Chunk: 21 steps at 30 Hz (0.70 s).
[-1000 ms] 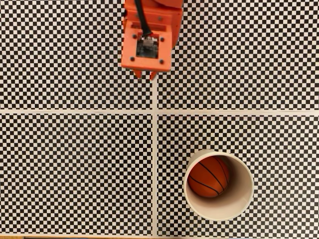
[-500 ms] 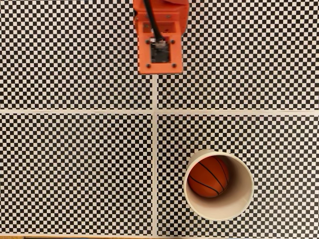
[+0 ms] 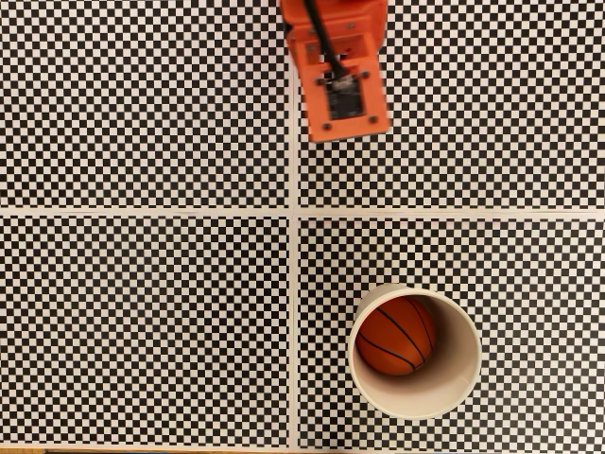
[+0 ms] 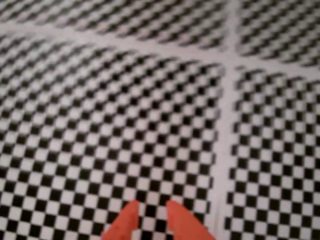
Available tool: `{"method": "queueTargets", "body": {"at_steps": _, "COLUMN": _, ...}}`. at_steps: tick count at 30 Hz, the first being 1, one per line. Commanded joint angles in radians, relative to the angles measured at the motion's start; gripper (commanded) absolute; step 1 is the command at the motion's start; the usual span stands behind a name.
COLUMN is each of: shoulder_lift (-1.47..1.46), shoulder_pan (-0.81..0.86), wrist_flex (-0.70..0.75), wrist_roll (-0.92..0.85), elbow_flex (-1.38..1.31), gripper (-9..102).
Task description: Grasp basketball and place into cup.
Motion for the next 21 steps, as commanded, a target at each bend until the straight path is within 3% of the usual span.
{"method": "queueTargets", "body": {"at_steps": 1, "shoulder_lift": 0.002, "shoulder_pan": 0.005, "wrist_flex": 0.021, "wrist_roll": 0.015, "elbow_flex": 0.035, "gripper": 0}}
{"method": "queueTargets", "body": {"at_steps": 21, "shoulder_lift": 0.002, "shoulder_pan": 0.048, "wrist_flex": 0.083, "wrist_roll": 0.048, "elbow_flex": 0.035, "gripper": 0}}
